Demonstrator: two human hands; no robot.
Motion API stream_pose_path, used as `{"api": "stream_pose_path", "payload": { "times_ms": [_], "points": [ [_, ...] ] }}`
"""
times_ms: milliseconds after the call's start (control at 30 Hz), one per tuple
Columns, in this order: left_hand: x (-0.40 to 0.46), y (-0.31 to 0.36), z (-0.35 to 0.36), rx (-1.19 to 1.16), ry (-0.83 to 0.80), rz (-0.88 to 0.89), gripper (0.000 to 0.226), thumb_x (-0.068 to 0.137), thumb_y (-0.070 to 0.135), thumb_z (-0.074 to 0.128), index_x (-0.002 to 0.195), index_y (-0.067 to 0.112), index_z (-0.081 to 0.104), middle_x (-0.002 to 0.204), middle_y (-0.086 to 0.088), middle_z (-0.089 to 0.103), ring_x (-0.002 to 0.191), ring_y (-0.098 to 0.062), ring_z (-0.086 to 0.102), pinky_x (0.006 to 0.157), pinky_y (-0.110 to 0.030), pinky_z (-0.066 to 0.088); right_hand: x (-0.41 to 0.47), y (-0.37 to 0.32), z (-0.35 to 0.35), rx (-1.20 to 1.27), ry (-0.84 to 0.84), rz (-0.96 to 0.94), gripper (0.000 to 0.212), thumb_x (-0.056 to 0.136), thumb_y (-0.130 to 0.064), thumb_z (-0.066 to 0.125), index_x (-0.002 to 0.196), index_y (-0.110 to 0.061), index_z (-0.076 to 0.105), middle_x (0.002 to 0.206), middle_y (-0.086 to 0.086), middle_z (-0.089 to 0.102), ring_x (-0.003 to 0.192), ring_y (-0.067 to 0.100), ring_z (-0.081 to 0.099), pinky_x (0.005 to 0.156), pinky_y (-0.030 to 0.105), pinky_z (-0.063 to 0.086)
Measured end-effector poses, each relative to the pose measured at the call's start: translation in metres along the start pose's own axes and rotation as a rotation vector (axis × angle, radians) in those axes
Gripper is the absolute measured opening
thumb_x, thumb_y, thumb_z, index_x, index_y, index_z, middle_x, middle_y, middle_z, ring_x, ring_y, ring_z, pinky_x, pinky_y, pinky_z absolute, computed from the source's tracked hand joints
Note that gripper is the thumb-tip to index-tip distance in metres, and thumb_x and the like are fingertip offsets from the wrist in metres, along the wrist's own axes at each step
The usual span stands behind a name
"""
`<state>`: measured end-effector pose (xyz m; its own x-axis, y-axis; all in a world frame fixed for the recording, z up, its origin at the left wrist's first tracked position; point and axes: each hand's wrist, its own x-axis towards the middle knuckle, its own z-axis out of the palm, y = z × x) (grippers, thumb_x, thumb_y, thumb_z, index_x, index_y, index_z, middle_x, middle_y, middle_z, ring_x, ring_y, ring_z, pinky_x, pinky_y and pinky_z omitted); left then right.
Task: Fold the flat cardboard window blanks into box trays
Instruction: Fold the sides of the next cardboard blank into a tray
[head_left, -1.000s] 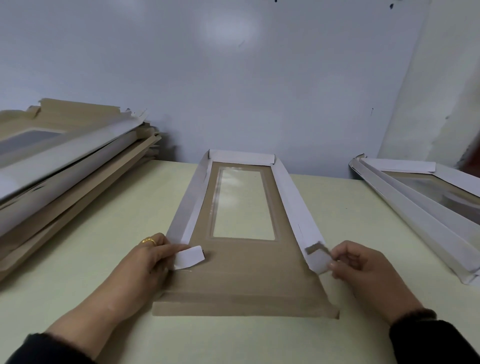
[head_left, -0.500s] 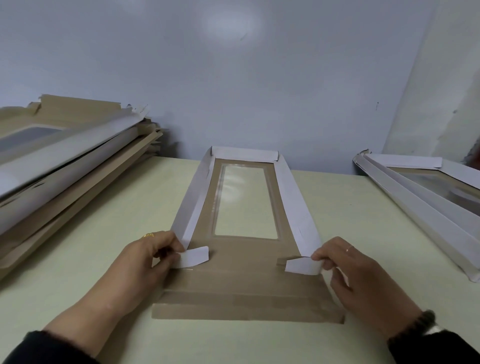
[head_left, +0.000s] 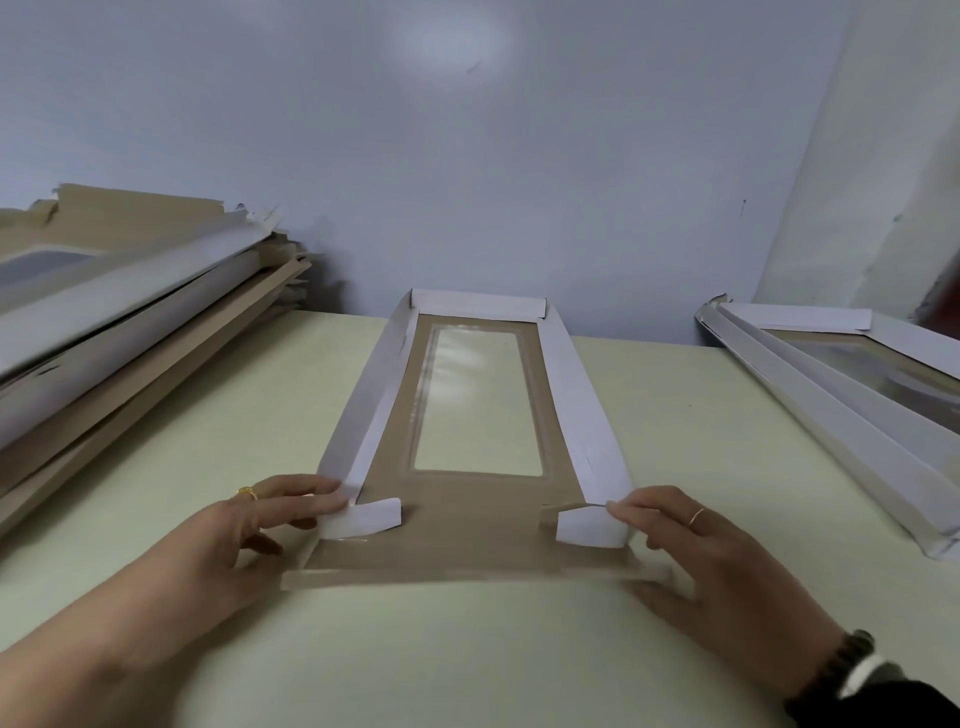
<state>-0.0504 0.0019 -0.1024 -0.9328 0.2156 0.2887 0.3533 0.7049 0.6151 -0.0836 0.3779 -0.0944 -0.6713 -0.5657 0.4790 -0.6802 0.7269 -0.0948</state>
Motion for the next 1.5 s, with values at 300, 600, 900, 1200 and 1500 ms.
{"api": "stream_pose_path", "payload": {
  "times_ms": [300, 600, 900, 1200, 1500],
  "points": [
    [0.013, 0.027, 0.02, -0.07, 0.291, -0.133, 0.024, 0.08, 0.006, 0.068, 0.065, 0.026, 0.068, 0.084, 0.009, 0.062, 0.063, -0.012, 0.051, 0.054, -0.009, 0.037, 0.021, -0.001, 0.018, 0.597, 0.192, 0.528, 0.033, 0.075, -0.003, 0.072, 0.056, -0.019, 0.05, 0.051, -0.003, 0.047, 0.051, 0.007, 0.04, 0.049, 0.014, 0.033],
    [0.031, 0.038, 0.032, -0.051, 0.357, -0.273, 0.032, 0.088, 0.021, 0.06, 0.065, -0.001, 0.056, 0.068, -0.006, 0.041, 0.056, -0.01, 0.036, 0.05, -0.019, 0.027, 0.024, -0.005, 0.022, 0.653, 0.243, 0.512, 0.035, 0.075, 0.0, 0.071, 0.088, -0.025, 0.049, 0.061, 0.003, 0.05, 0.051, 0.007, 0.042, 0.054, 0.014, 0.037],
    [0.032, 0.042, 0.034, 0.215, 0.433, -0.112, 0.035, 0.076, 0.004, 0.072, 0.107, 0.016, 0.06, 0.097, 0.008, 0.056, 0.091, -0.018, 0.049, 0.084, -0.037, 0.037, 0.022, -0.006, 0.017, 0.36, 0.123, 0.302, 0.01, 0.072, -0.01, 0.077, 0.078, -0.012, 0.07, 0.07, -0.013, 0.049, 0.063, 0.003, 0.047, 0.059, 0.008, 0.036],
    [0.027, 0.051, 0.036, 0.535, 0.288, 0.074, 0.016, 0.089, 0.016, 0.051, 0.088, 0.017, 0.068, 0.048, 0.008, 0.057, 0.053, -0.026, 0.058, 0.048, -0.014, 0.027, 0.029, -0.009, 0.014, -0.15, 0.115, 0.074, 0.04, 0.08, -0.042, 0.057, 0.053, -0.013, 0.058, 0.067, -0.003, 0.052, 0.056, 0.02, 0.051, 0.06, 0.029, 0.031],
    [0.036, 0.088, 0.069, 0.56, 0.046, 0.244, 0.021, 0.068, 0.041, 0.062, 0.055, 0.025, 0.054, 0.053, 0.011, 0.049, 0.047, -0.007, 0.052, 0.037, -0.015, 0.032, 0.036, -0.034, 0.024, -0.048, 0.008, -0.059, 0.043, 0.087, -0.038, 0.041, 0.052, -0.013, 0.051, 0.058, -0.003, 0.05, 0.052, 0.014, 0.045, 0.057, 0.024, 0.03]
  ]
}}
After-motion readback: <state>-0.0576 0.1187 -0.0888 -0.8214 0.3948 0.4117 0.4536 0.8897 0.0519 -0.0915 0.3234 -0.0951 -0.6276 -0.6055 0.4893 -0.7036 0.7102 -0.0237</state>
